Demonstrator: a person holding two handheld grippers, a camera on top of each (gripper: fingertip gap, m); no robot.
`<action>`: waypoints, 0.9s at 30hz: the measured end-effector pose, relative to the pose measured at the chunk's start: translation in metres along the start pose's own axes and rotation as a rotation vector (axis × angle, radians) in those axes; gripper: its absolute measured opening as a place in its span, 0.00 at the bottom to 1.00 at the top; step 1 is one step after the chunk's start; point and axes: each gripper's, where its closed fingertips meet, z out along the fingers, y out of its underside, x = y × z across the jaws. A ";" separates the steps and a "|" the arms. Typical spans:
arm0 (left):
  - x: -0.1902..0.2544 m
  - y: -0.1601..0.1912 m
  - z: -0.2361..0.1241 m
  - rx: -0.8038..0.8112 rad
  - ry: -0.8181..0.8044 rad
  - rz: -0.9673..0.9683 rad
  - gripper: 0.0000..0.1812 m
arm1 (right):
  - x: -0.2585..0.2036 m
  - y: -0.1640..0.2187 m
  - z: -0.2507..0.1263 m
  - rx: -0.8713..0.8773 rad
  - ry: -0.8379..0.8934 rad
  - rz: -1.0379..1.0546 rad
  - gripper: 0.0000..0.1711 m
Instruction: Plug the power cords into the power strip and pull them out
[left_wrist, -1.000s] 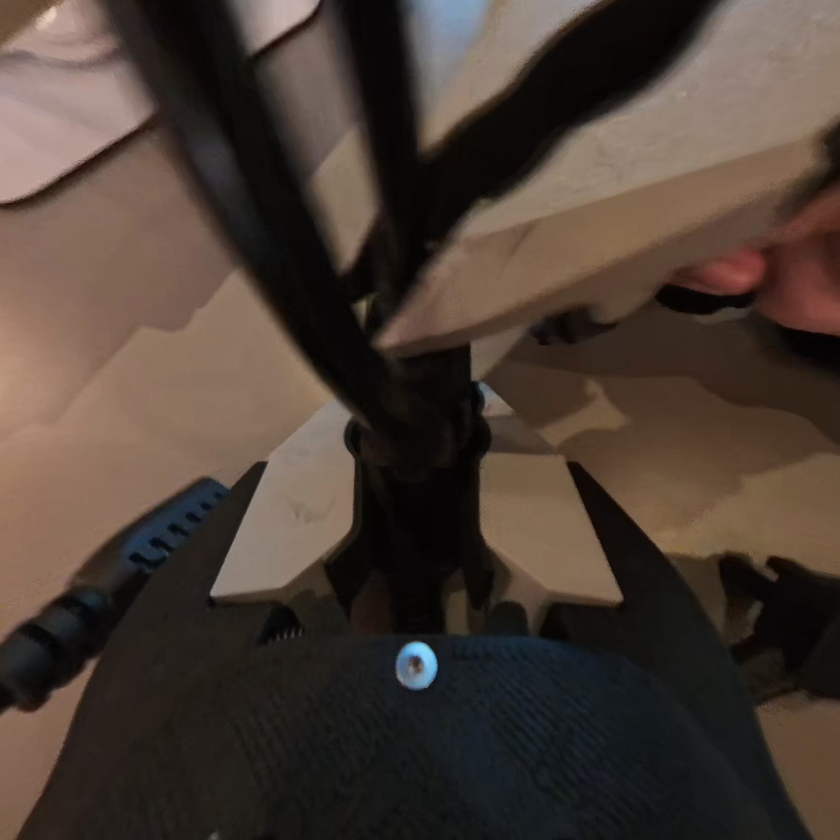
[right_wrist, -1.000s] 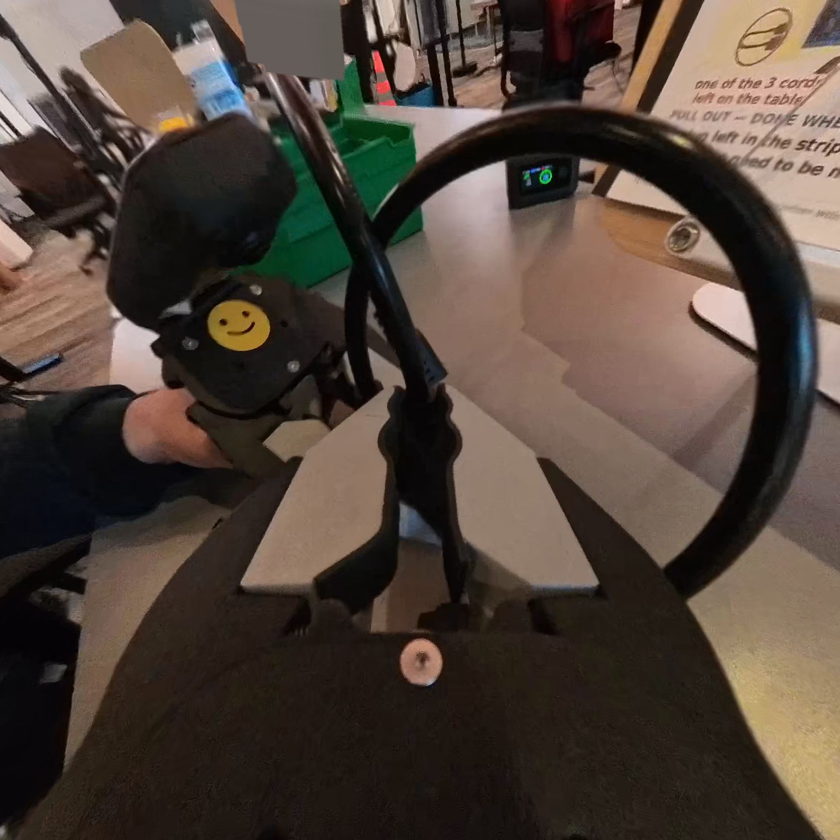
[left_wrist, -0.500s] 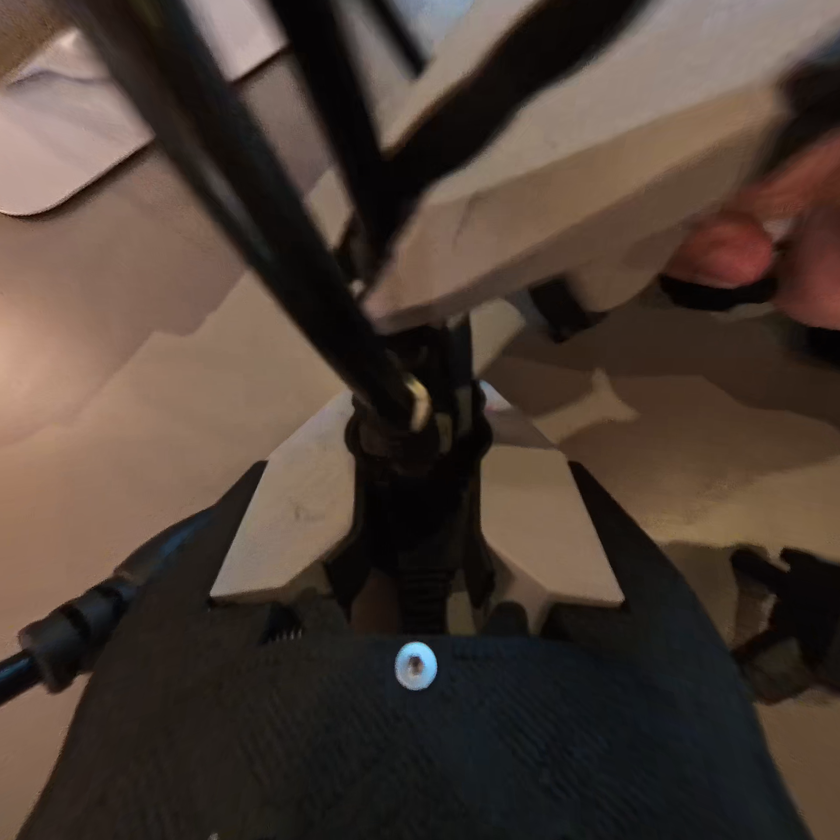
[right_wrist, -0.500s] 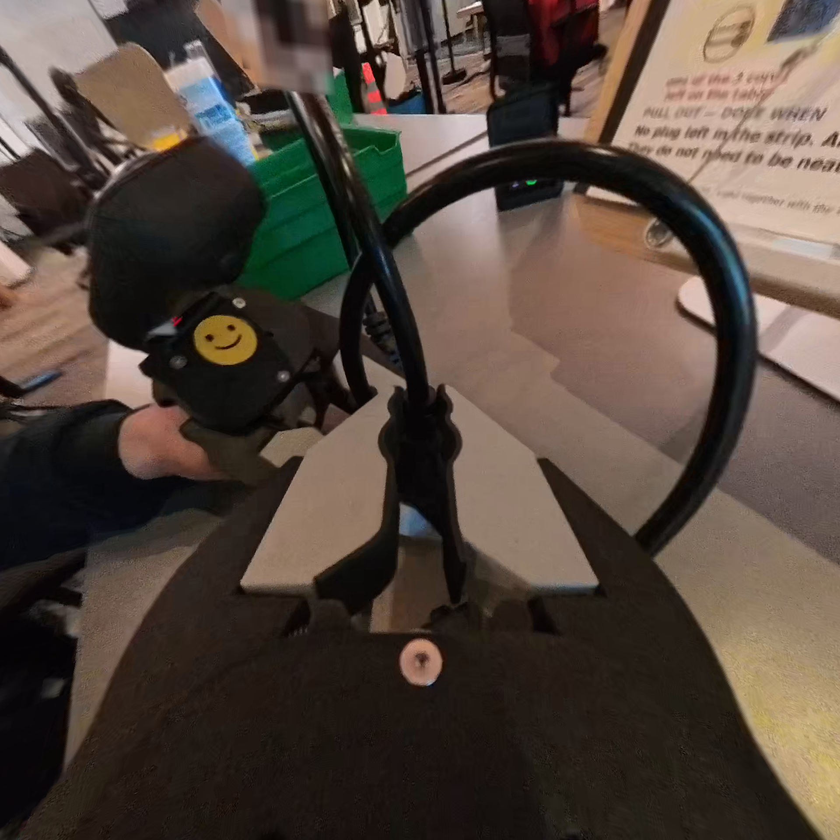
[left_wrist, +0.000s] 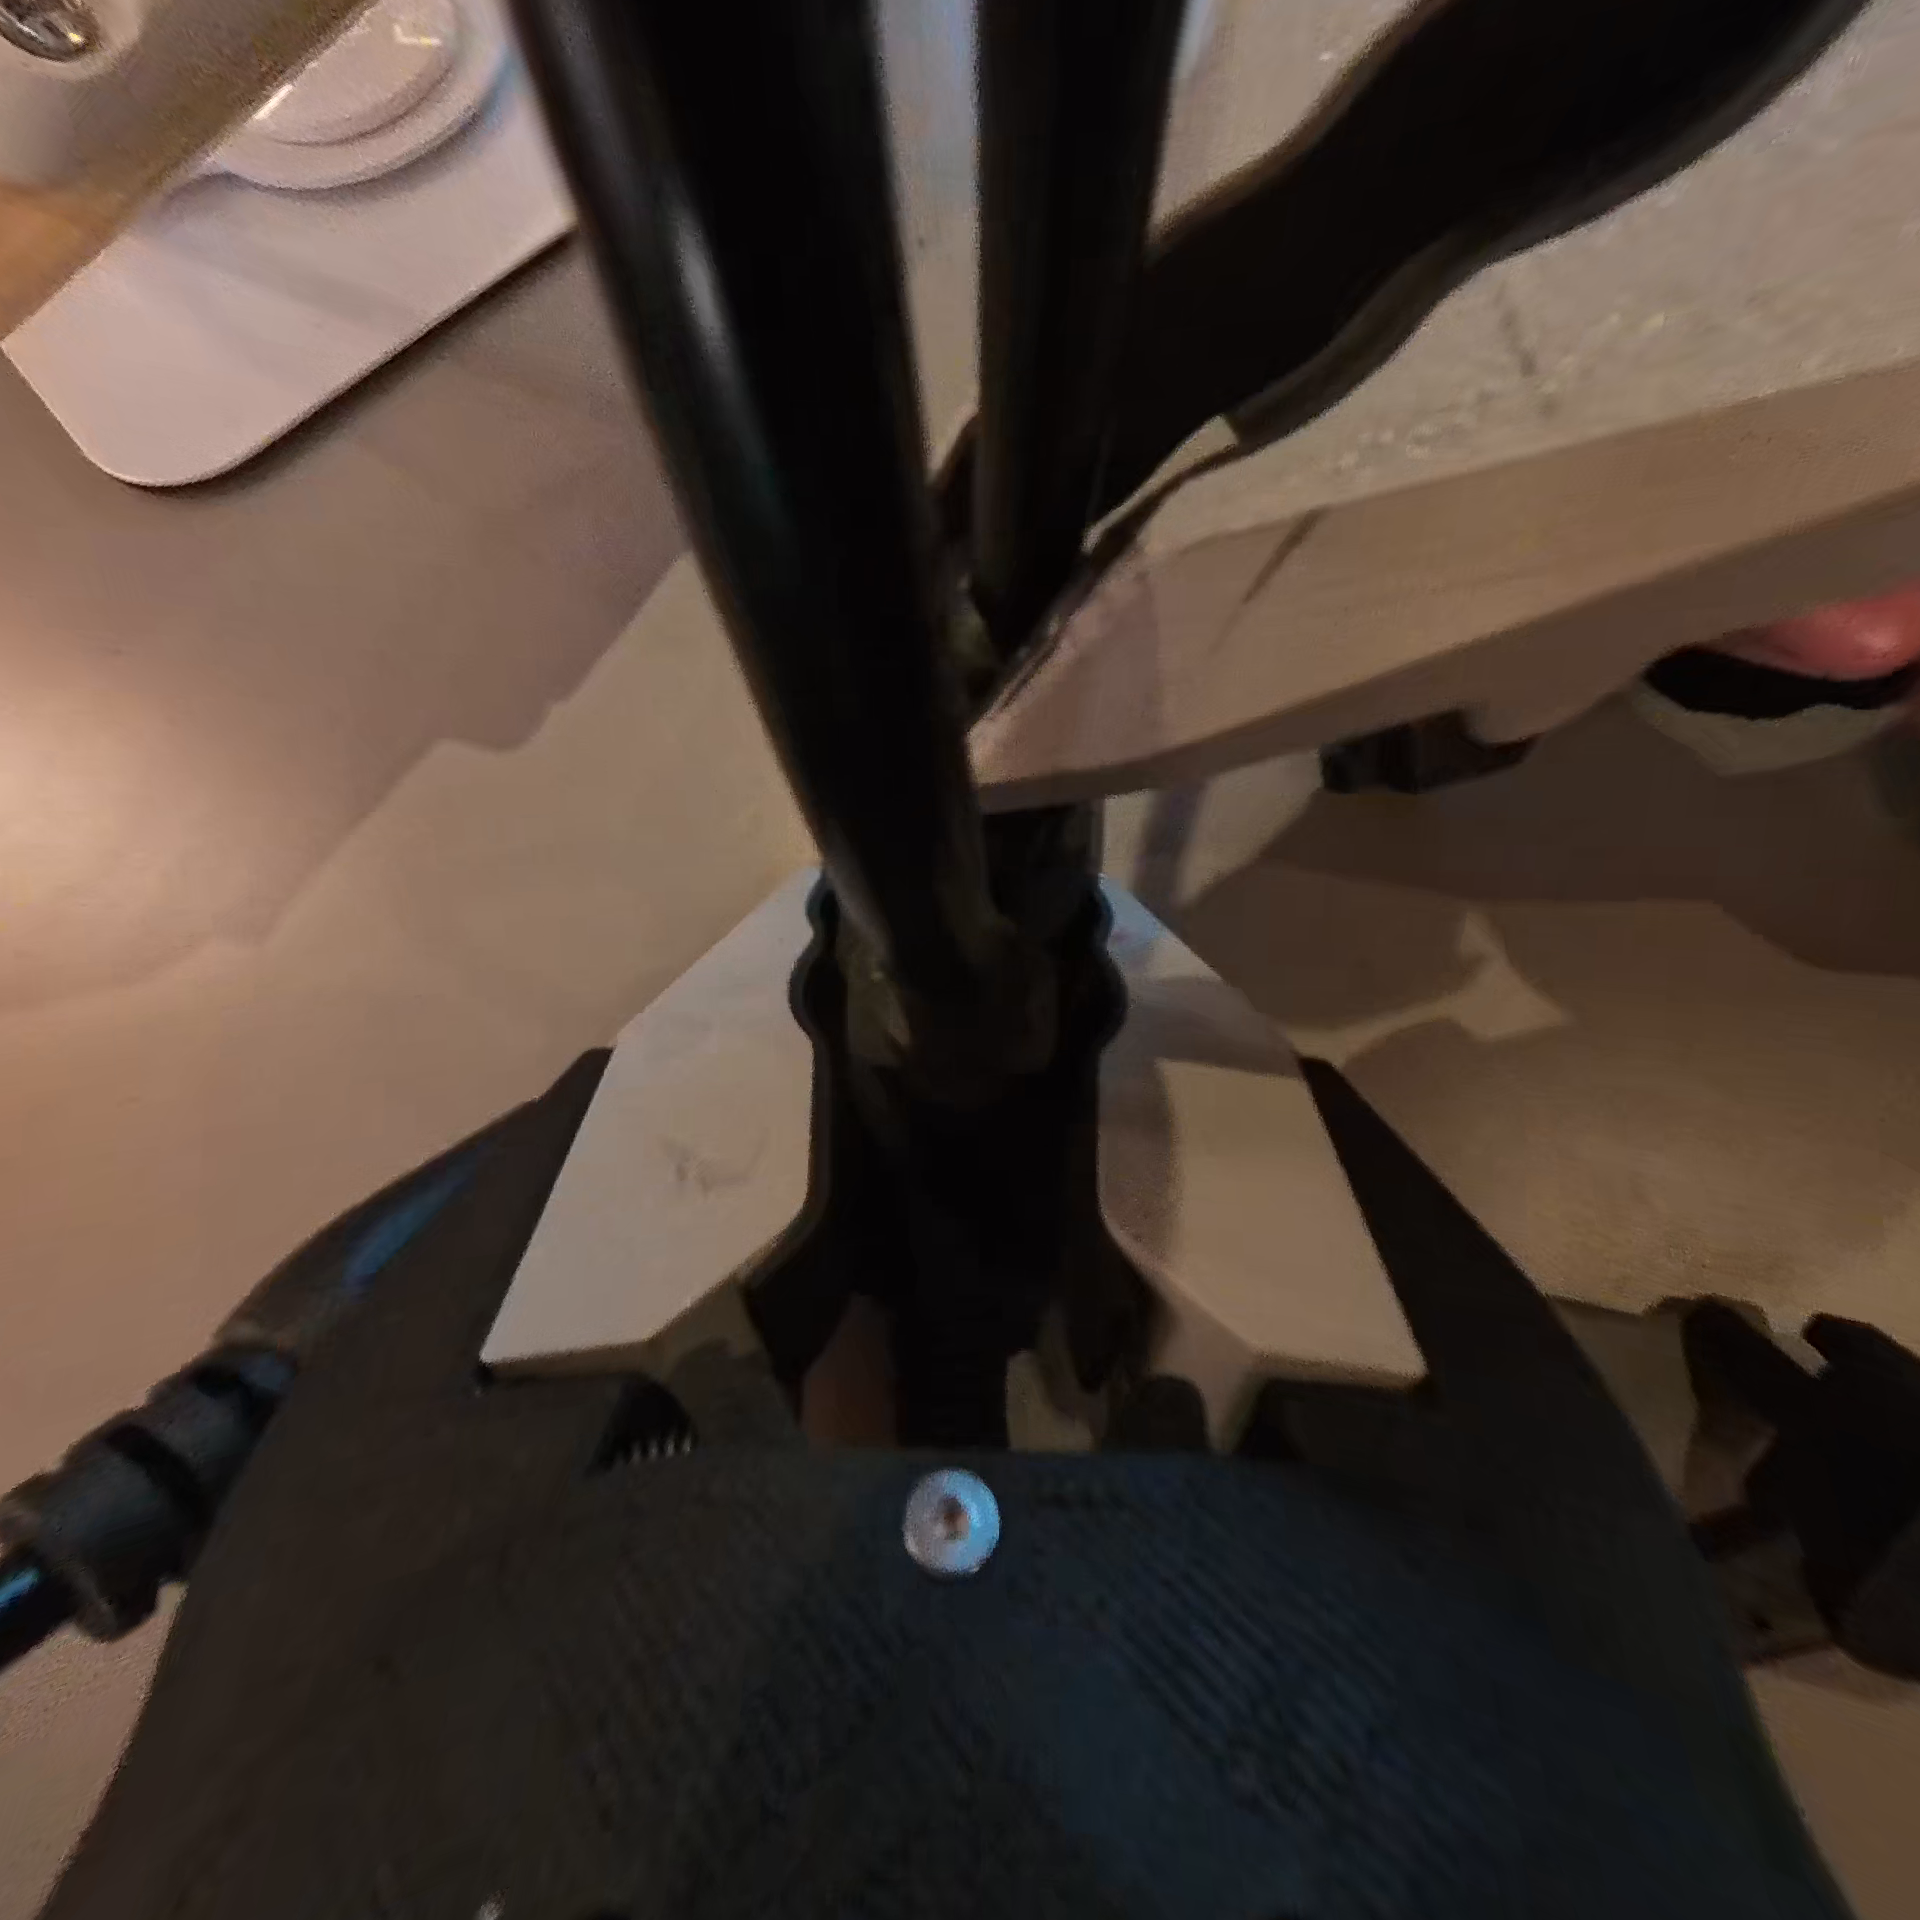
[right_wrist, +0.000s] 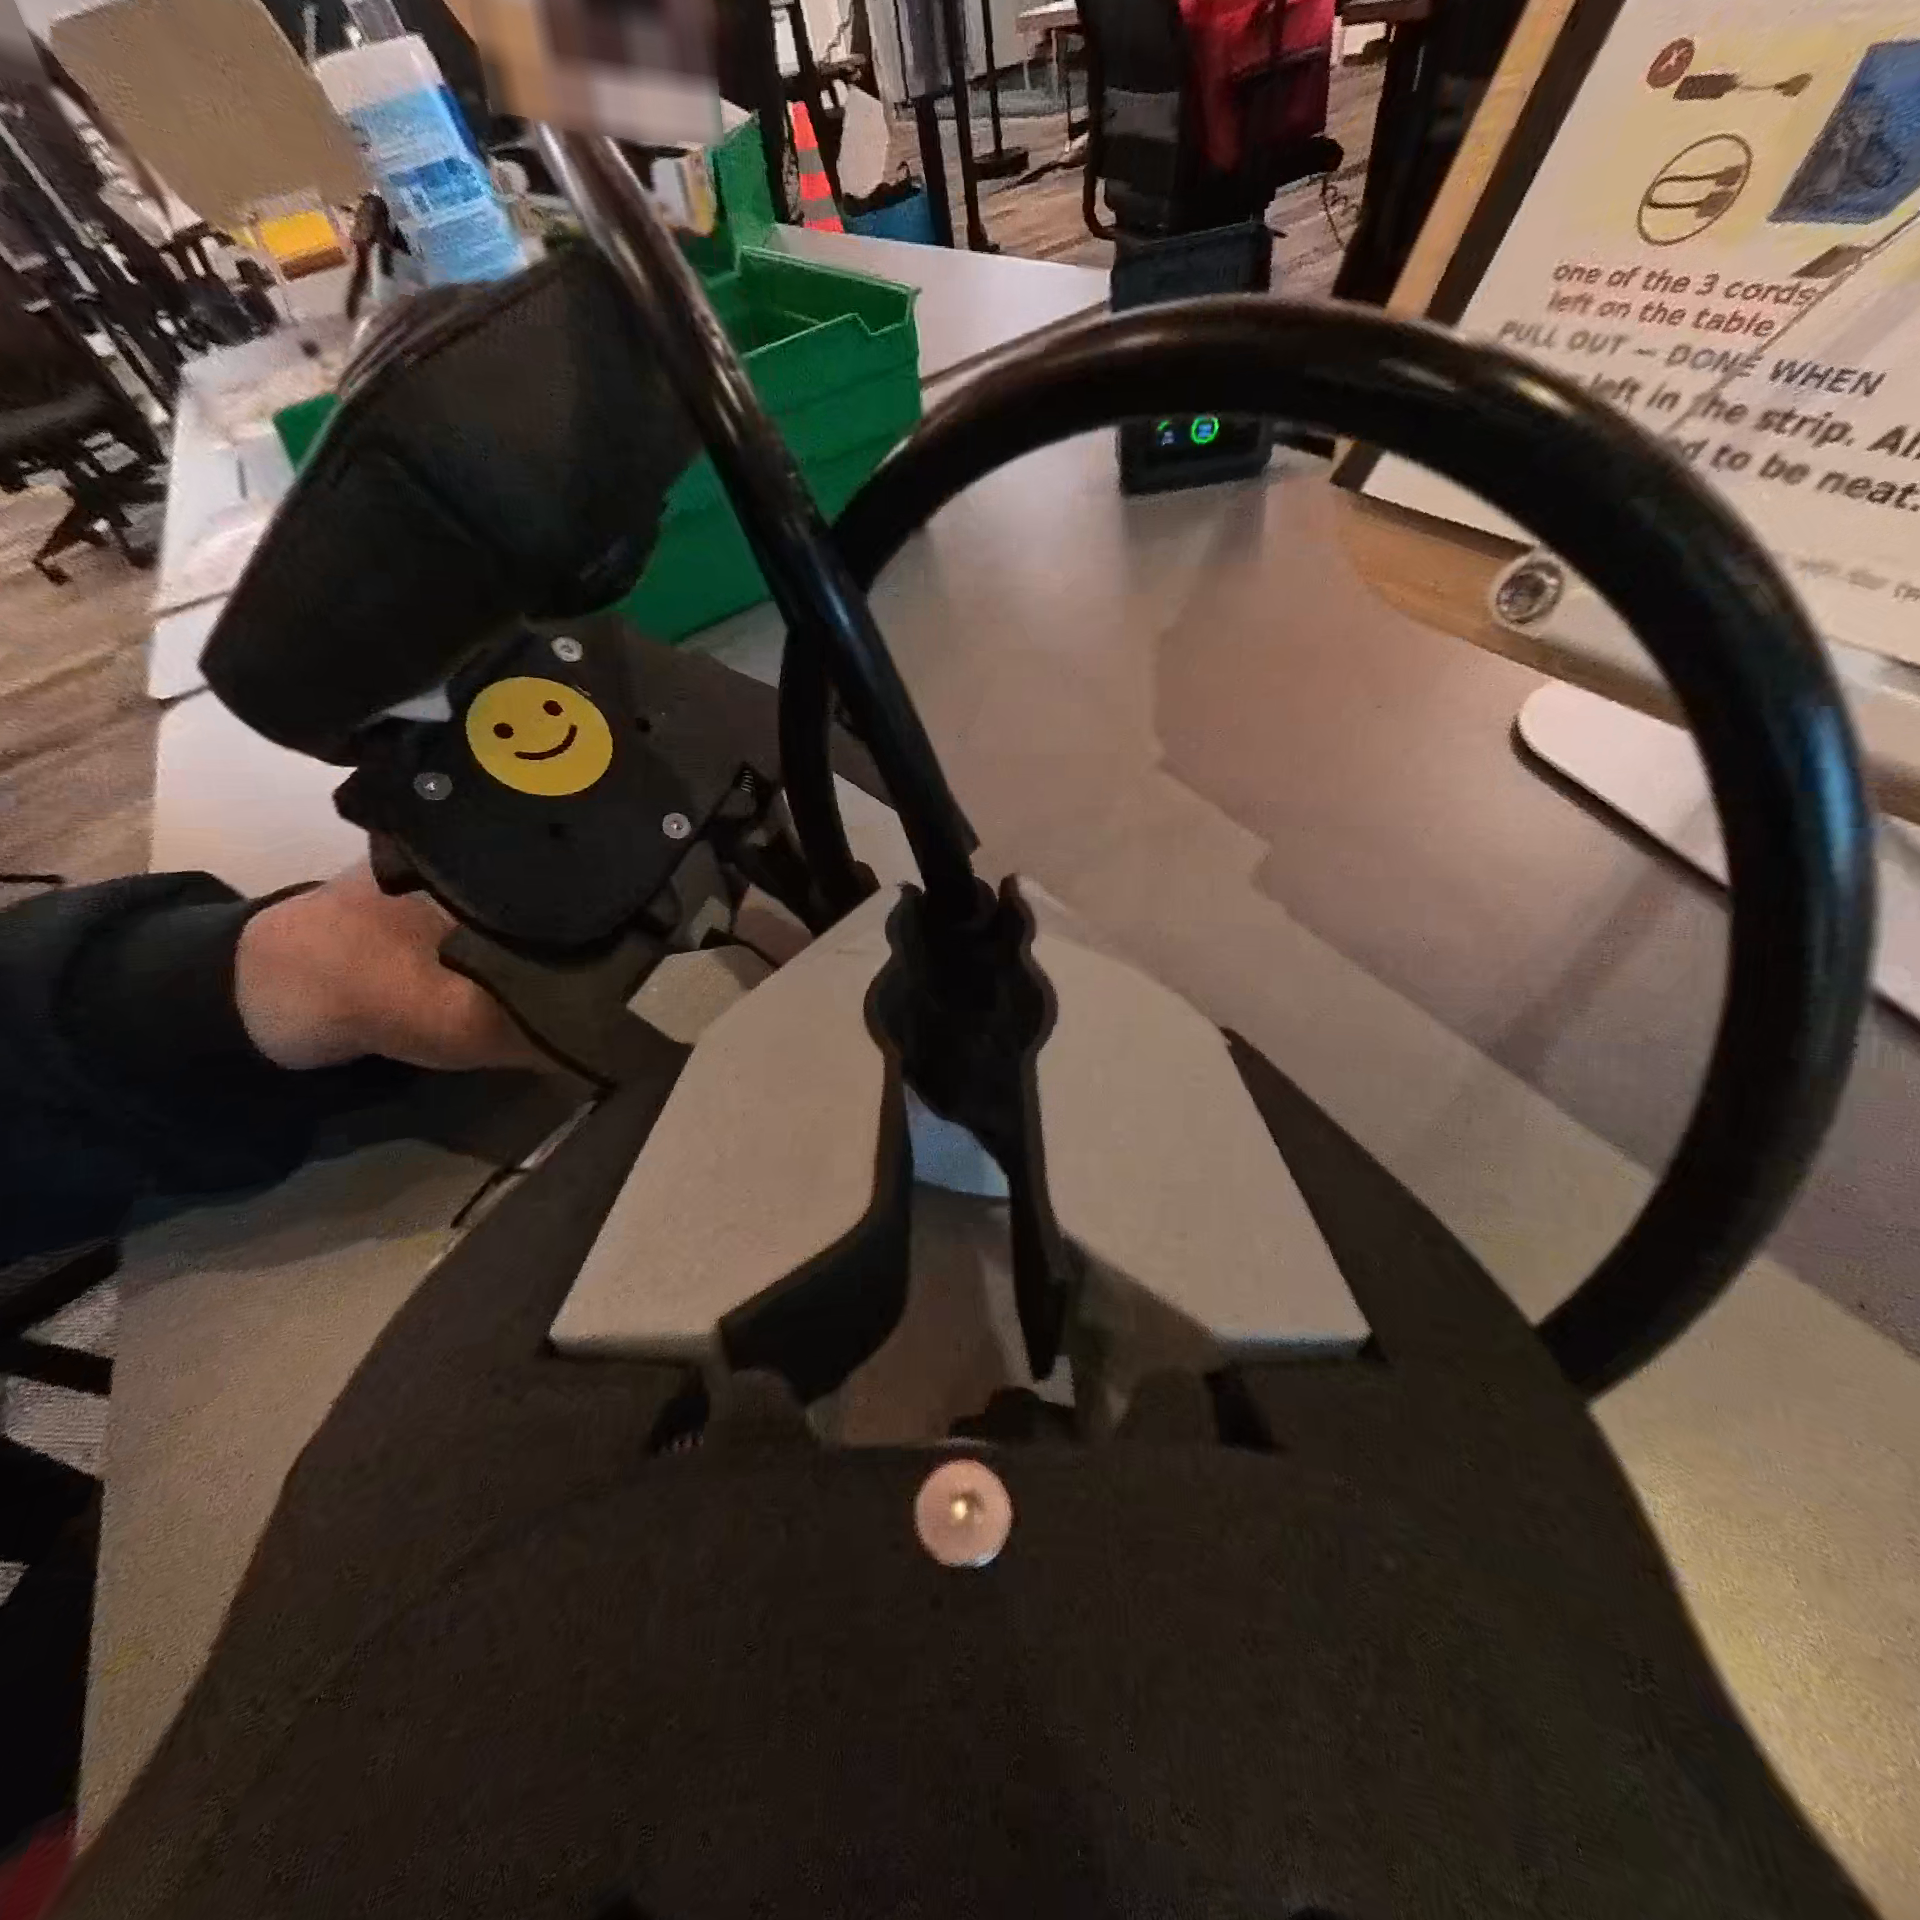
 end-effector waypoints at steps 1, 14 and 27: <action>0.003 0.001 0.000 -0.005 0.016 -0.018 0.24 | 0.002 0.001 0.001 0.000 -0.015 0.012 0.06; 0.008 0.003 -0.001 -0.002 0.039 -0.029 0.24 | 0.021 -0.025 -0.025 0.179 0.003 0.073 0.07; 0.030 0.004 -0.008 0.015 0.184 0.000 0.23 | 0.001 -0.040 -0.046 0.296 -0.282 0.156 0.10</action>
